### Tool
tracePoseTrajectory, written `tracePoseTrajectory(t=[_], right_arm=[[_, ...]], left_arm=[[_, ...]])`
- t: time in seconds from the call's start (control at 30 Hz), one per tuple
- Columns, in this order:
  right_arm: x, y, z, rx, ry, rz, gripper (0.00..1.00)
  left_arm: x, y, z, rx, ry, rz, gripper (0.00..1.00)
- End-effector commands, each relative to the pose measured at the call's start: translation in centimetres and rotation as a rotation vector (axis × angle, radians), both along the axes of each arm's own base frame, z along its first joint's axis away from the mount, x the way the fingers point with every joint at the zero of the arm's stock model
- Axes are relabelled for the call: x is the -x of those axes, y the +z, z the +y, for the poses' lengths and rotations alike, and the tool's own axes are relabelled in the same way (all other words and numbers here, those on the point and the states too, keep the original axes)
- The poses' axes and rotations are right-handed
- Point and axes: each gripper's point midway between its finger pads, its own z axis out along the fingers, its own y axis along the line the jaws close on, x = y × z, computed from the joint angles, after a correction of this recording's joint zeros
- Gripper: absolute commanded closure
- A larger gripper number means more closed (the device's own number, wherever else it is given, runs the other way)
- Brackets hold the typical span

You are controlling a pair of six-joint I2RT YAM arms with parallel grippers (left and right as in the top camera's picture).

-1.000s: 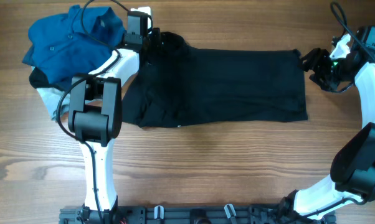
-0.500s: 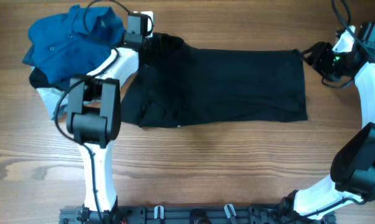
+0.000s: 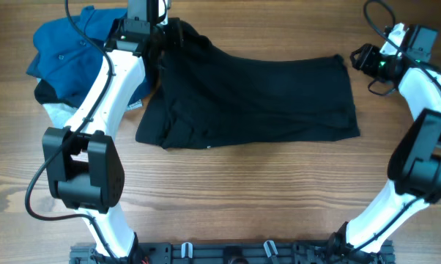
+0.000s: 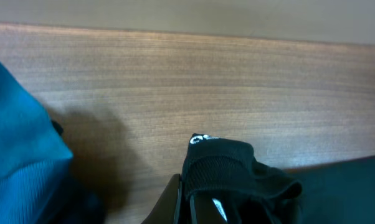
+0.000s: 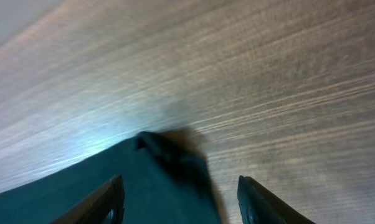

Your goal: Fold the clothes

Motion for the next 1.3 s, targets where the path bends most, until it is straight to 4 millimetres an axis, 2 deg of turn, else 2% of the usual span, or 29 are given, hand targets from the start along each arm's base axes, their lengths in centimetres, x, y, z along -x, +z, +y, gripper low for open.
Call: tracePoseTrajectory(t=[0.0, 0.1, 0.23, 0.33, 0.37, 0.4, 0.43, 0.5, 0.53, 0.6, 0.8, 0.9, 1.03, 1.13, 1.27], right_arm=[[-0.7, -3.2, 0.6, 0.008, 0.027, 0.026, 0.42], [-1.7, -6.0, 2.4, 0.006, 0.065, 0.029, 0.4], [-2.8, -7.9, 4.3, 0.014, 0.104, 0.009, 0.27], [-3.2, -8.1, 4.8, 0.016, 0.112, -0.004, 0.33], [-3.2, -8.1, 4.7, 0.021, 0.107, 0.0, 0.41], [-3.1, -8.3, 4.5, 0.026, 0.094, 0.01, 0.53], [-2.9, -8.5, 4.0, 0.03, 0.054, 0.029, 0.71], [-2.5, -8.8, 3.7, 0.031, 0.043, 0.049, 0.9], [-2.2, -8.6, 3.5, 0.017, 0.026, 0.062, 0.94], [-1.8, -7.8, 2.9, -0.012, -0.018, 0.073, 0.96], [-2.0, 0.0, 2.7, -0.07, 0.064, -0.067, 0.96], [-1.6, 2.7, 2.4, -0.06, 0.057, -0.093, 0.96], [-0.5, 3.9, 2.9, -0.079, 0.067, -0.072, 0.96], [-0.3, 5.2, 3.8, -0.083, 0.132, -0.107, 0.96], [0.5, 5.6, 4.1, -0.095, 0.128, -0.08, 0.96]], left_arm=[[0.1, 0.7, 0.5, -0.022, -0.004, -0.011, 0.96], [0.3, 0.7, -0.1, -0.022, -0.015, -0.009, 0.96], [0.4, 0.7, -0.6, -0.022, -0.023, -0.01, 0.96], [0.4, 0.7, -0.5, -0.023, -0.023, -0.006, 0.96], [0.5, 0.6, -0.5, -0.023, -0.024, -0.005, 0.96], [0.5, 0.6, -0.5, -0.023, -0.024, -0.003, 0.96], [0.5, 0.6, -0.5, -0.024, -0.024, -0.001, 0.96], [0.6, 0.5, -0.5, -0.024, -0.024, 0.002, 0.96], [0.6, 0.5, -0.5, -0.024, -0.024, 0.002, 0.96], [0.6, 0.5, -0.5, -0.024, -0.024, 0.002, 0.96], [1.1, 0.9, -0.4, -0.026, -0.024, 0.012, 0.96], [1.5, 2.0, -0.3, -0.024, -0.024, -0.001, 0.96], [2.4, 2.7, -0.1, -0.027, -0.024, 0.014, 0.96], [1.8, 3.4, -0.3, -0.019, -0.024, -0.027, 0.94], [1.8, 3.2, -0.5, -0.02, -0.027, -0.023, 0.96]])
